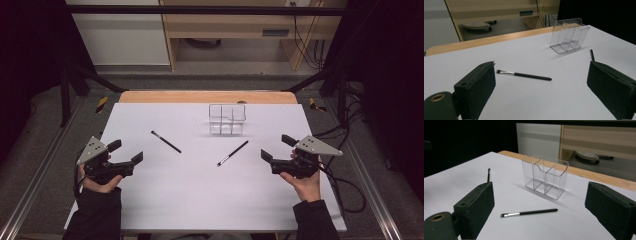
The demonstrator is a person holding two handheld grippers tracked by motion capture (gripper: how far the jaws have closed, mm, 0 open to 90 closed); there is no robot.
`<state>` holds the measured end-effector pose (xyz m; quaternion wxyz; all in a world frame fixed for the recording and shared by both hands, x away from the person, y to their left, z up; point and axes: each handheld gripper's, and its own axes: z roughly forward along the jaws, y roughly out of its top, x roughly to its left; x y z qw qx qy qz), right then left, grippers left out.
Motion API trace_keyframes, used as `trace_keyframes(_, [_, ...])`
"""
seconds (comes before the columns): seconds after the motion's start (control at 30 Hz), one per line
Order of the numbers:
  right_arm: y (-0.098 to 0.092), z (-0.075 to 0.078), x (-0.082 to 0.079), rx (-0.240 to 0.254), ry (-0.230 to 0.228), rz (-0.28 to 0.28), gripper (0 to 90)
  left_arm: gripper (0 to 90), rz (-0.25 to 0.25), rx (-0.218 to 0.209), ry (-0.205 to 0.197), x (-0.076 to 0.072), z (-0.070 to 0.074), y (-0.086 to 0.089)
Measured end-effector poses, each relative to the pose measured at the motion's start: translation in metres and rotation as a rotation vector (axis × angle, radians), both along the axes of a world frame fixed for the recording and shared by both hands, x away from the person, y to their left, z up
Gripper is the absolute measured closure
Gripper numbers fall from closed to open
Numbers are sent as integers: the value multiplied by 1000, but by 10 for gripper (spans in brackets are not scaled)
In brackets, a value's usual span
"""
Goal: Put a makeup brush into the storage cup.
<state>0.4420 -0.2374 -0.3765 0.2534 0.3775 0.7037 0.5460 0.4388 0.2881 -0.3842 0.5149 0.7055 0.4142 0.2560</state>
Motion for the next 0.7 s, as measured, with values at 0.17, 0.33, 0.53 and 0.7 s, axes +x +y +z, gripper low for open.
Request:
trace_keyframes(0.17, [3,-1,0,-7,-2,11,96,77,1,3,5,0,0,0])
trace_keyframes(0.33, [6,-3,1,-25,10,14,95,80,4,0,1,-1,-1,1])
trace_keyframes(0.53, [12,-7,4,-45,36,29,92,79,-3,9,2,-1,-2,0])
trace_keyframes(0.7, [18,-12,7,-77,55,47,94,80,-5,20,7,0,-4,-1])
